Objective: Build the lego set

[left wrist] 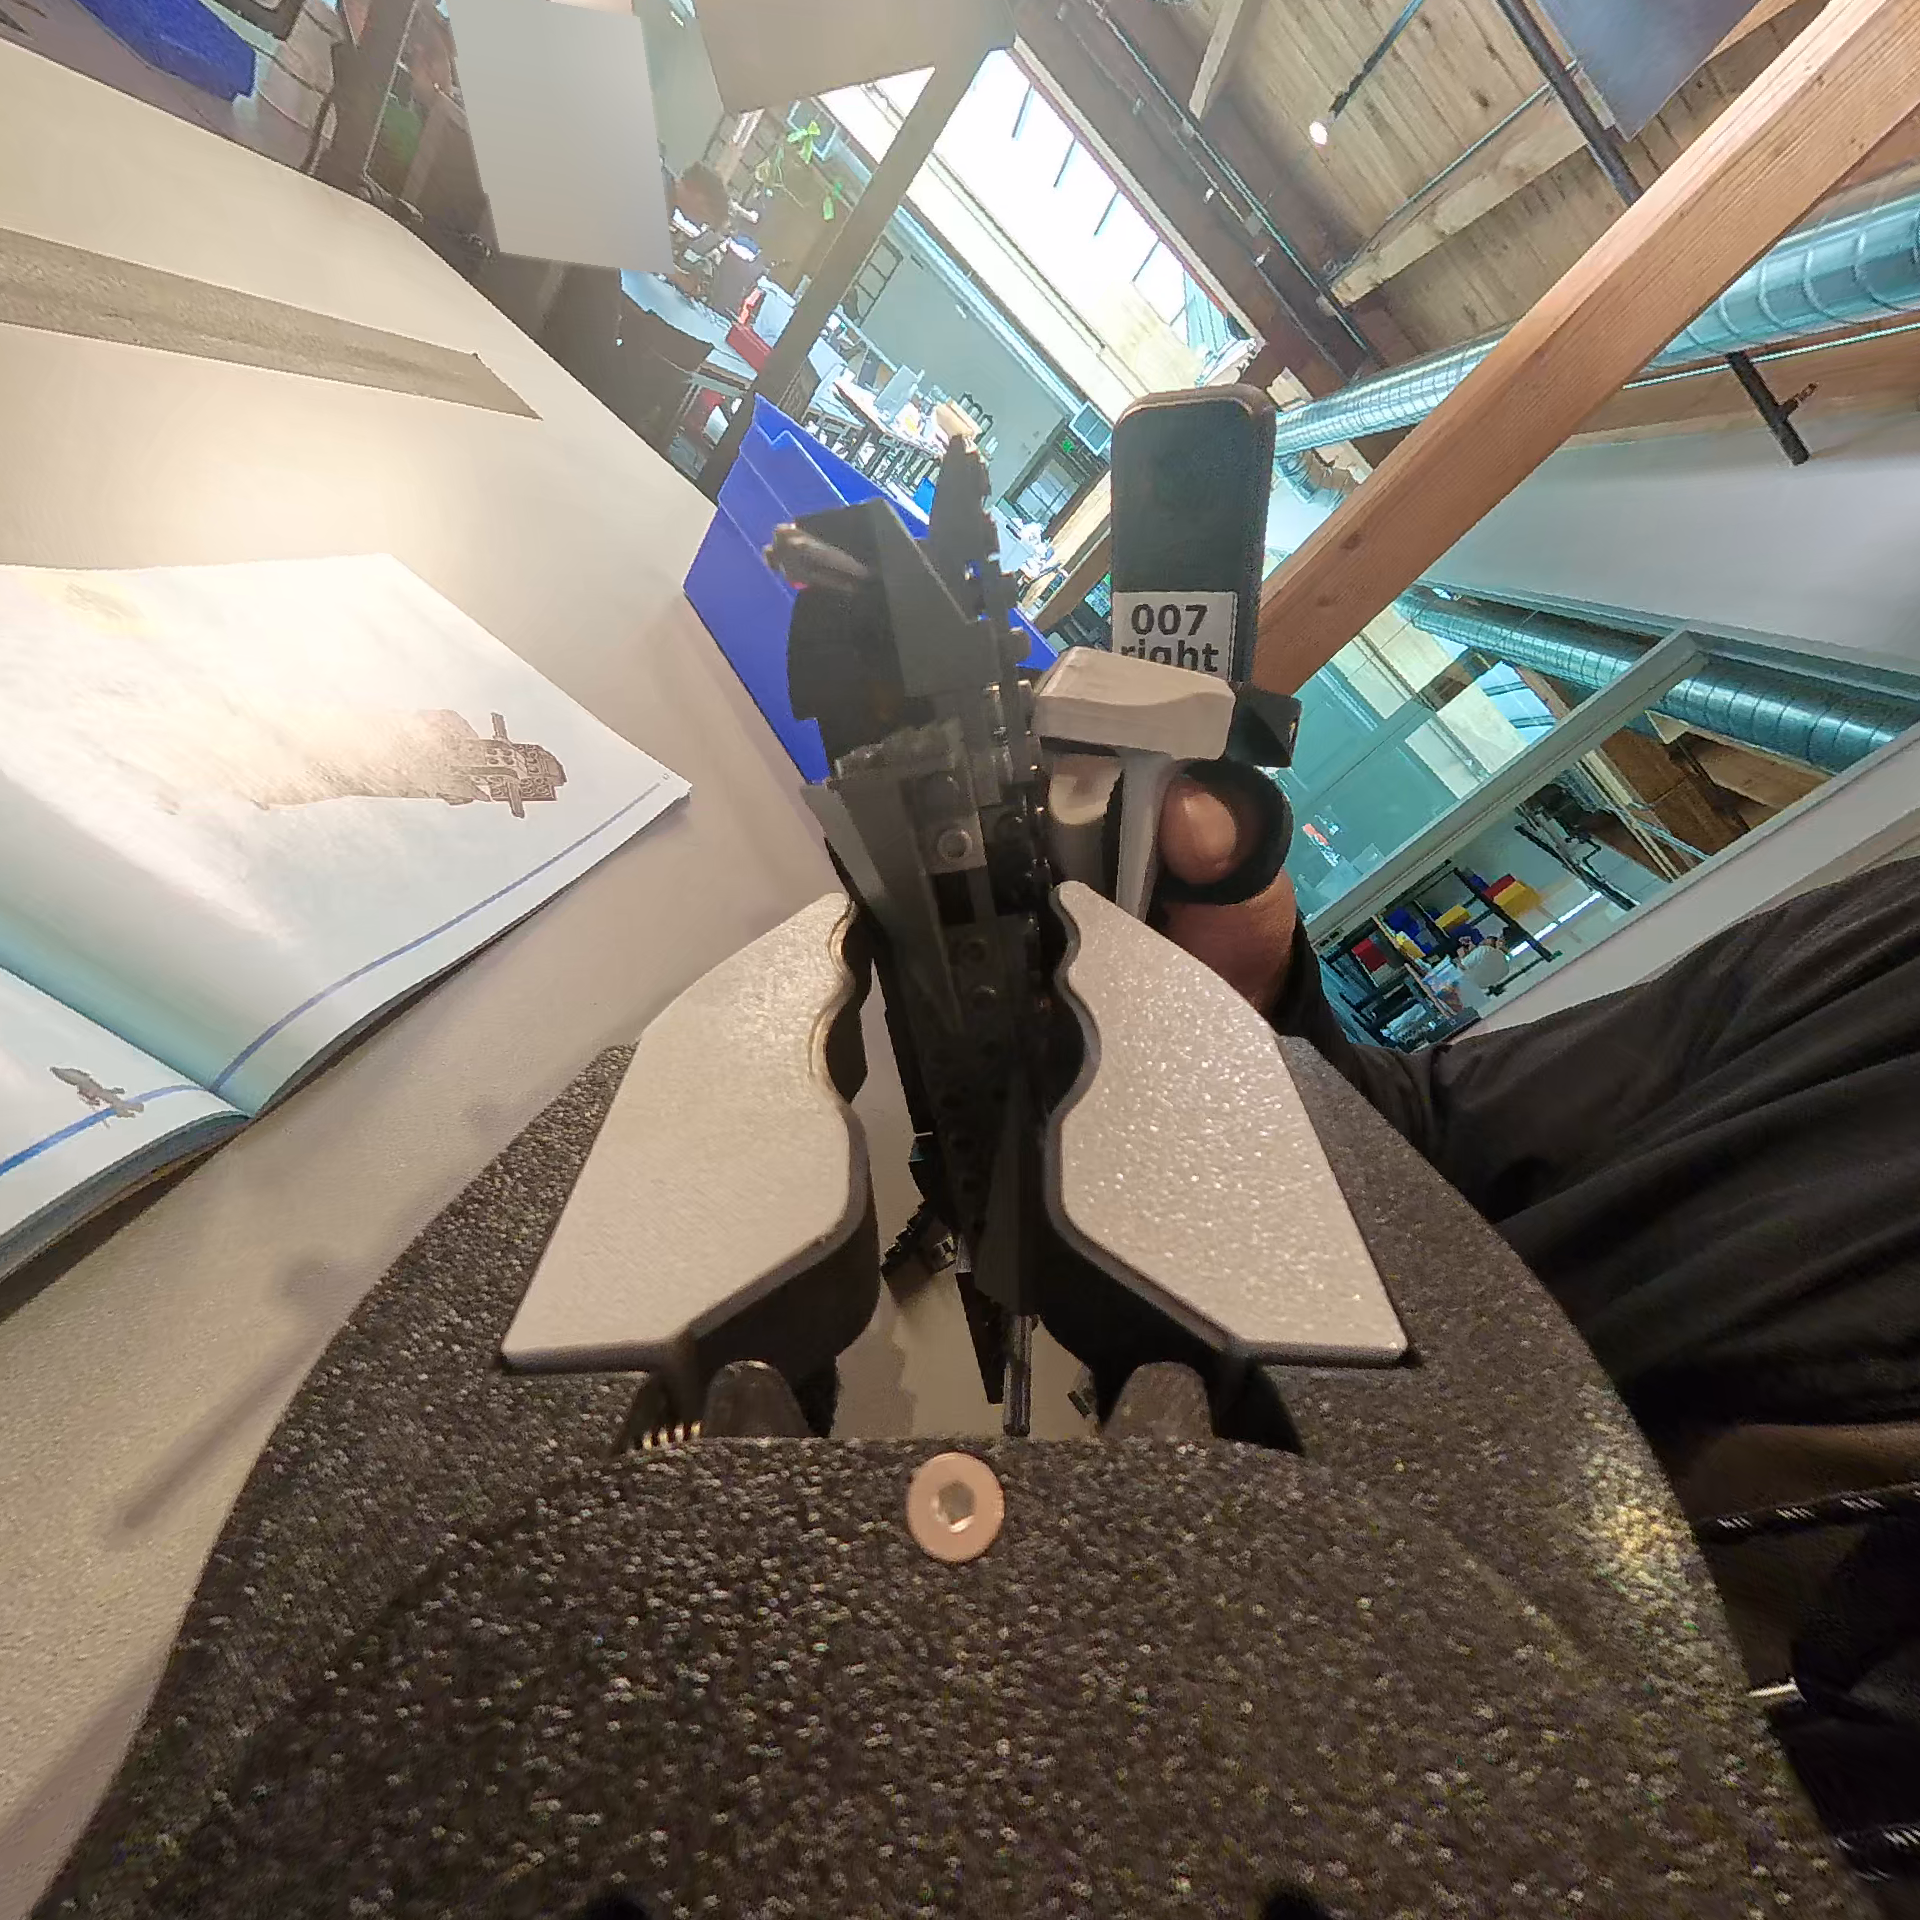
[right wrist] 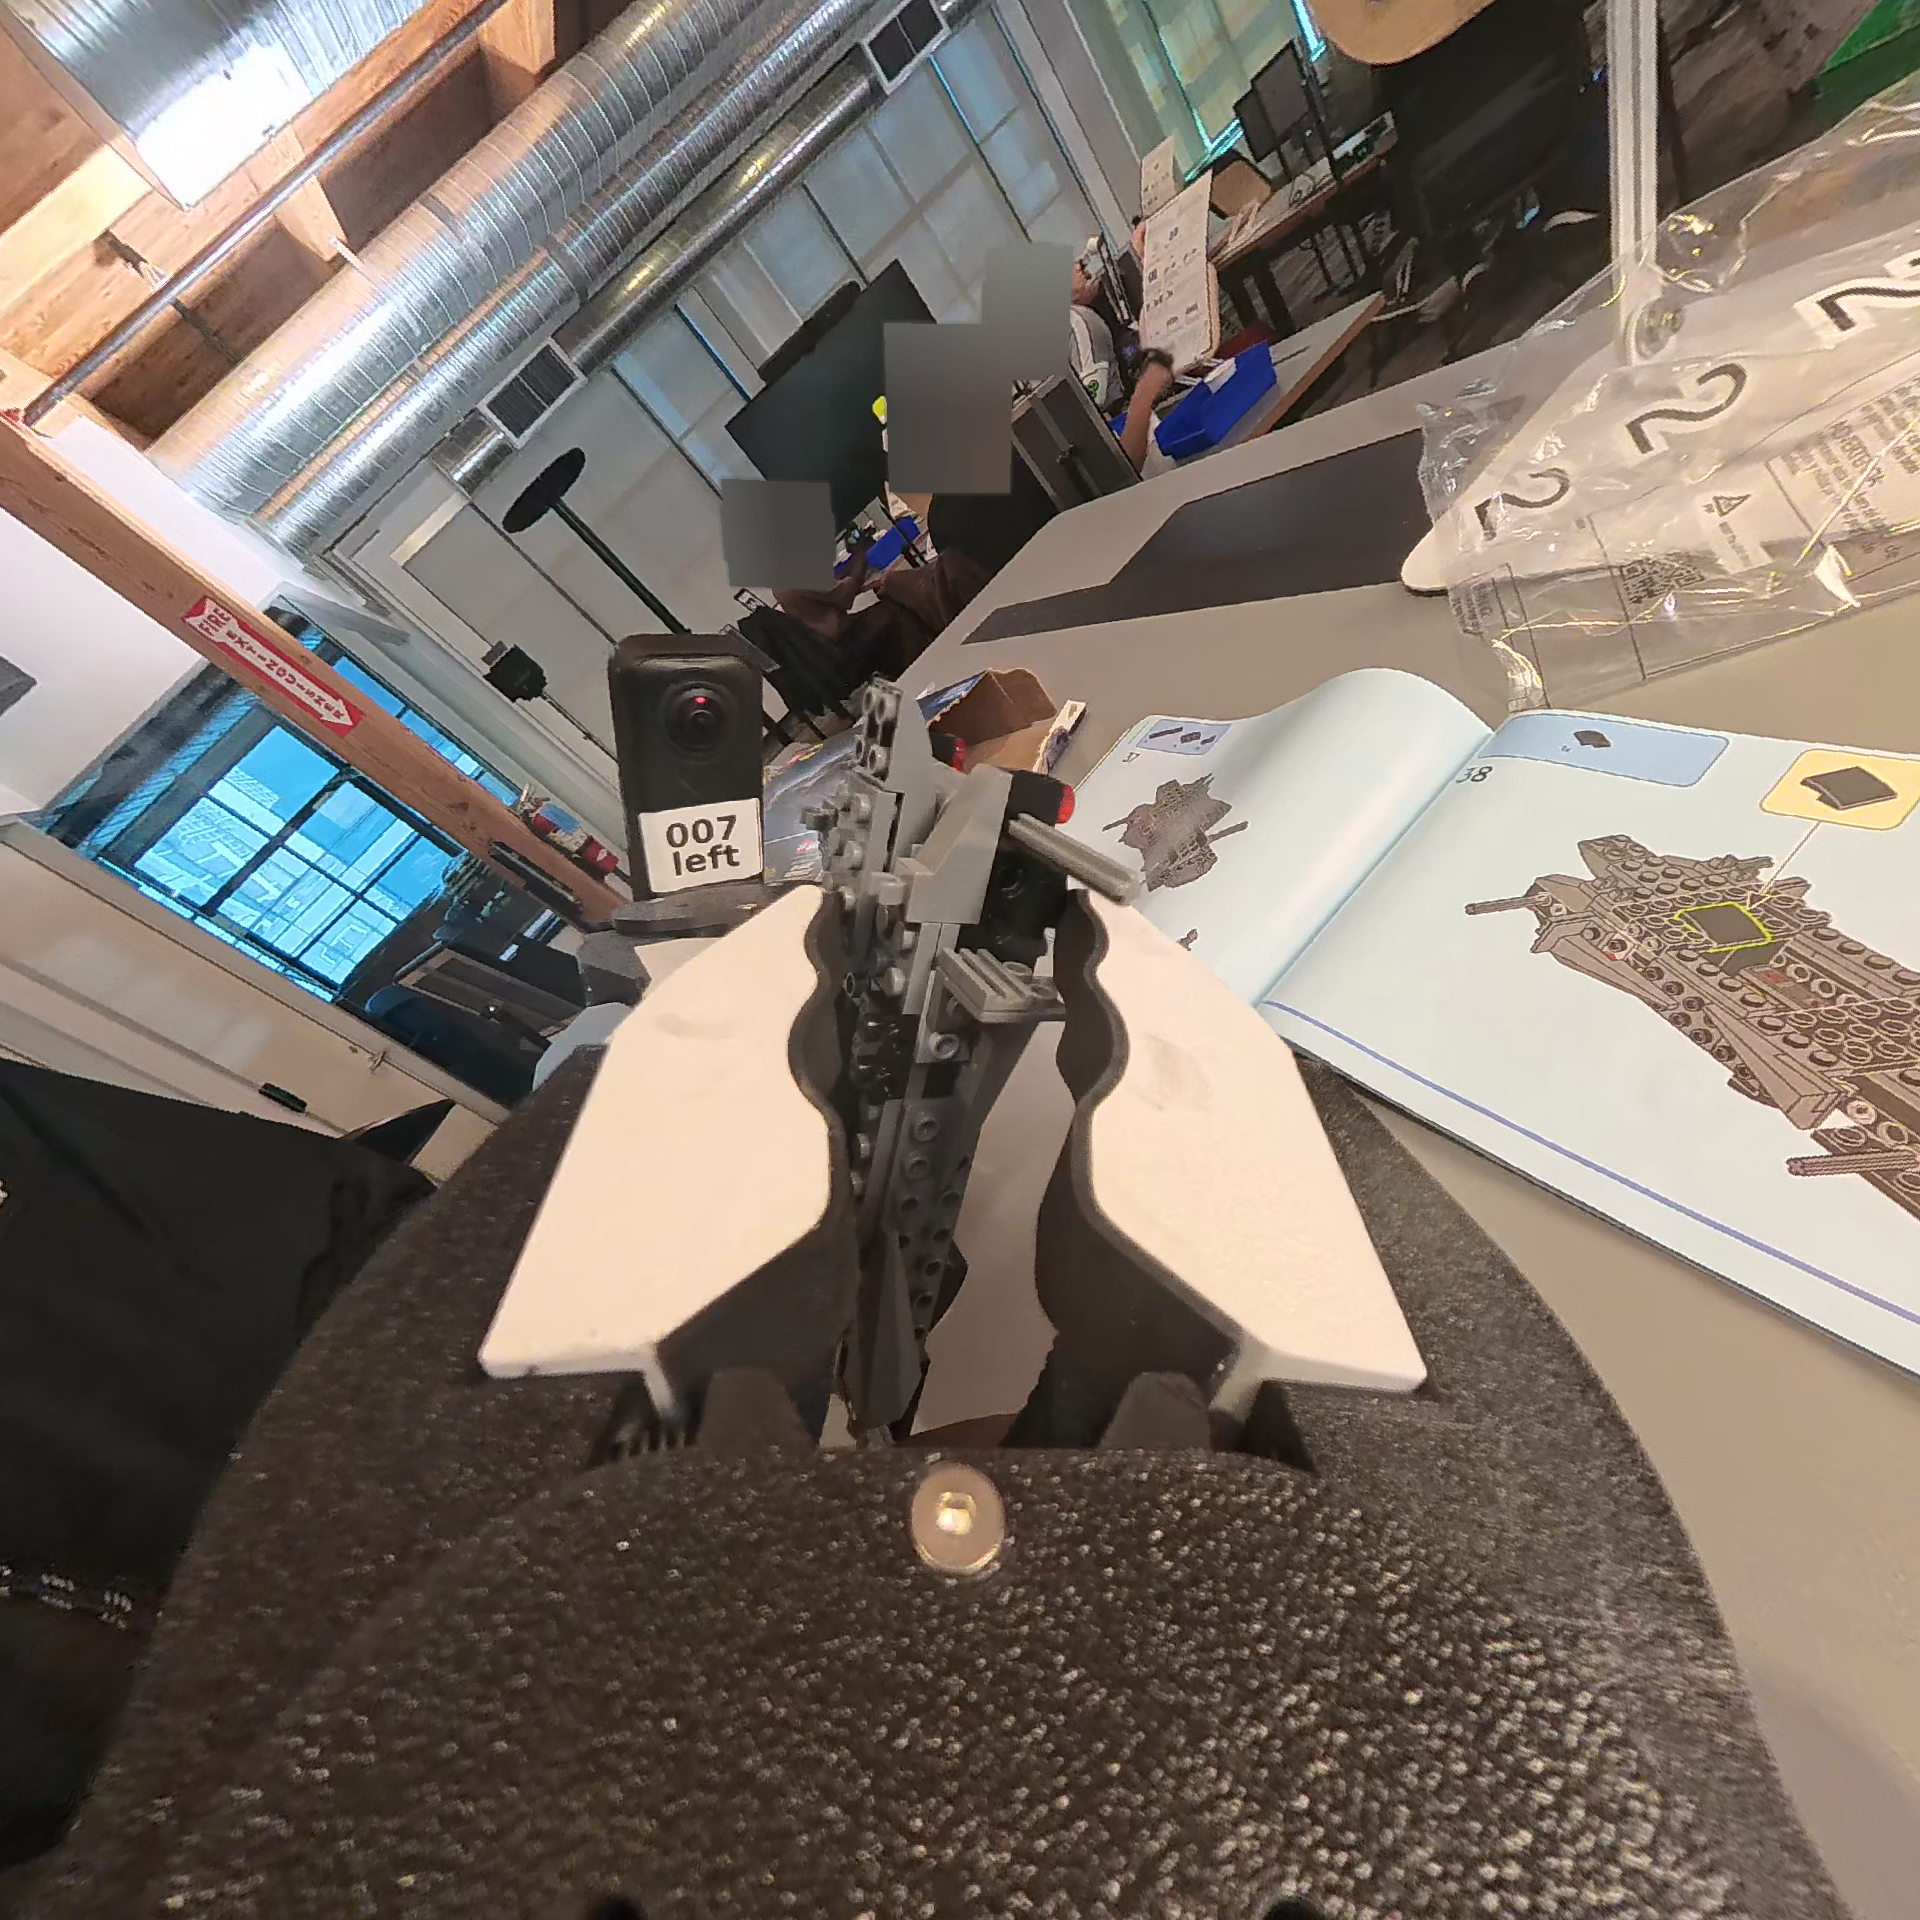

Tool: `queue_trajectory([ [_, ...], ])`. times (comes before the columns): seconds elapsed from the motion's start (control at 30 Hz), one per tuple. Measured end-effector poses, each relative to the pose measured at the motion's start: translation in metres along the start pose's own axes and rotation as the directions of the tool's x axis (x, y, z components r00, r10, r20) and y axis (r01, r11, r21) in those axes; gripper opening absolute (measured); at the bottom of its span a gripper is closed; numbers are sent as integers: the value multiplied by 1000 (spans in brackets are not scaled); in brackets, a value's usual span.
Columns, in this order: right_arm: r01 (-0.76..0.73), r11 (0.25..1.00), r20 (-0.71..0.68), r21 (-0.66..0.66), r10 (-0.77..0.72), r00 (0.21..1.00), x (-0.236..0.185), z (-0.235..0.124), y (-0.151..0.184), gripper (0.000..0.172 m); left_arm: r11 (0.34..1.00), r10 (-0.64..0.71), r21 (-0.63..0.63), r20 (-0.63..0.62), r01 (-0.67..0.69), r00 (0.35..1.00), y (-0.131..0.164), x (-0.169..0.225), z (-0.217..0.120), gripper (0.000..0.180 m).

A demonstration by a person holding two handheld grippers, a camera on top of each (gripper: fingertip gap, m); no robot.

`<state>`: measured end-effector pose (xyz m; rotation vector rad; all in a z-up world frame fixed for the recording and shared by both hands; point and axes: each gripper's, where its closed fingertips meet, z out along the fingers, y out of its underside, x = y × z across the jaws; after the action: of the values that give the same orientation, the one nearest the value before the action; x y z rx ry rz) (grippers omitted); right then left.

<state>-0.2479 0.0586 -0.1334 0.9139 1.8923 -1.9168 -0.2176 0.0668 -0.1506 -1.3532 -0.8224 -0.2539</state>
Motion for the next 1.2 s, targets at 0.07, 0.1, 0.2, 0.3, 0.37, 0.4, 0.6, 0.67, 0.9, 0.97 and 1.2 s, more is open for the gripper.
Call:
queue_trajectory([
  [0.07,2,1000,0,2,-2,1000,0,0,0,40,1000,-1,3,-2,1,1000,0,0,0,32],
  [0.1,0,1000,1,4,0,1000,-1,0,0,40,1000,-2,5,-5,2,1000,-1,0,0,32],
  [0.2,9,1000,26,25,-9,1000,-5,0,-3,40,999,-23,38,-43,24,999,-5,4,-2,32],
  [0.3,15,999,39,30,-16,999,-8,-1,-4,39,998,-44,36,-82,47,996,-5,6,-3,32],
  [0.37,17,999,42,42,-19,999,-8,-2,-5,38,996,-55,64,-89,61,994,-8,5,-3,32],
  [0.4,24,999,40,44,-26,999,-8,-2,-5,38,996,-52,73,-85,59,995,-9,5,-3,32],
  [0.6,66,997,15,40,-66,998,-9,-1,-5,39,998,5,61,-32,-3,999,-7,3,-3,32],
  [0.67,88,996,-1,34,-88,996,-9,-1,-4,39,998,43,42,-3,-43,999,-5,1,-2,31],
  [0.9,106,994,-9,33,-105,994,-11,-2,-4,40,992,124,2,38,-124,992,-3,2,-1,31],
  [0.97,110,993,-6,32,-110,994,-11,-1,-4,40,990,143,-10,47,-143,989,-2,2,-2,31],
  [1.2,122,992,10,45,-122,992,-14,-2,-5,39,987,149,46,35,-151,988,-10,5,-5,34],
])
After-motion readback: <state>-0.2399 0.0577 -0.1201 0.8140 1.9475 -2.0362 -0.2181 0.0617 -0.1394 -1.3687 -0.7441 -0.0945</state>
